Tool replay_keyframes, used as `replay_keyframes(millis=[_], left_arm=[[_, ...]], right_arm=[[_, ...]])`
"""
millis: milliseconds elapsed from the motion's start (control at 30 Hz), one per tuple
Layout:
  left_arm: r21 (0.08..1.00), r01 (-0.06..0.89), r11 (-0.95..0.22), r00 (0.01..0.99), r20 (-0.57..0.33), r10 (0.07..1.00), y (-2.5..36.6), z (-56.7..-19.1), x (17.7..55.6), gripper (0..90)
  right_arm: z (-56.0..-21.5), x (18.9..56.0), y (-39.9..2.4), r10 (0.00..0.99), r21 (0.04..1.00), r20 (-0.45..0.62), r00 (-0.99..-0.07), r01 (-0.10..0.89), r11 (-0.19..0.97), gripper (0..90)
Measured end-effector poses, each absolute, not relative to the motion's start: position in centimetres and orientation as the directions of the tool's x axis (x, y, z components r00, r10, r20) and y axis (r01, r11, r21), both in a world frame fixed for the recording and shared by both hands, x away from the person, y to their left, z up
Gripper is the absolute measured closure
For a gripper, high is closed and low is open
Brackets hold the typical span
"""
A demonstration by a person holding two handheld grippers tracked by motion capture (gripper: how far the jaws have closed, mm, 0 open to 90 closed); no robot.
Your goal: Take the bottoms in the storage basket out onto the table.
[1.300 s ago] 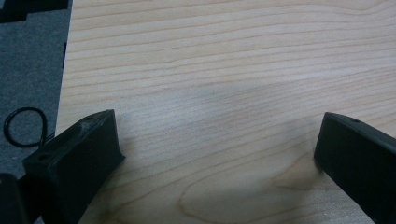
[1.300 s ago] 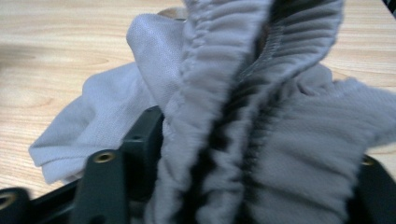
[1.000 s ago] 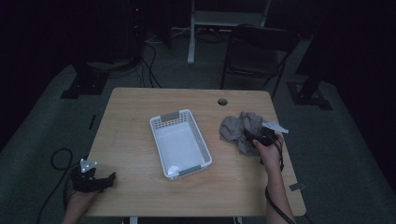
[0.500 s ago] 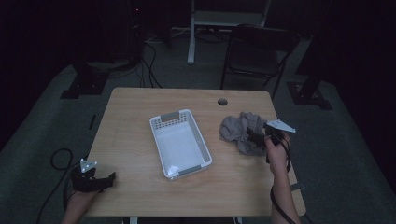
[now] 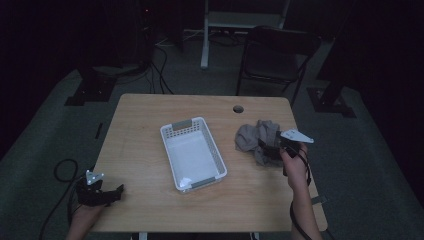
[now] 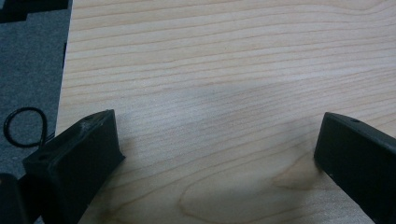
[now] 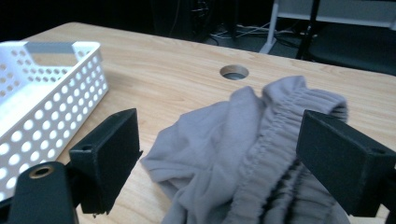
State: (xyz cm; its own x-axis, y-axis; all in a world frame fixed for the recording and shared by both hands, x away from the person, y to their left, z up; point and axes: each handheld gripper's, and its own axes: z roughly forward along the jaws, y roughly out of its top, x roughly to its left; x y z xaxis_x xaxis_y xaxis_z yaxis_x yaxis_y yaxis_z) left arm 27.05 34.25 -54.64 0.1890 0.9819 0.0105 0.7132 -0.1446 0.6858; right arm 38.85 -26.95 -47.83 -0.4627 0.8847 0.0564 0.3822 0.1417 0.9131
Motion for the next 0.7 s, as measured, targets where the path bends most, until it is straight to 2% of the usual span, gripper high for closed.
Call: replay_keyframes(millis=[700], left_arm=[[0.686,0.713,-0.145,0.189,0.011,0.982,34.2,-54.6,27.0,0.8]], right_arm=[[-49.0,36.4,-25.7,0.845,0.909,0.043,-0.533,0.372,0.188,12.6]])
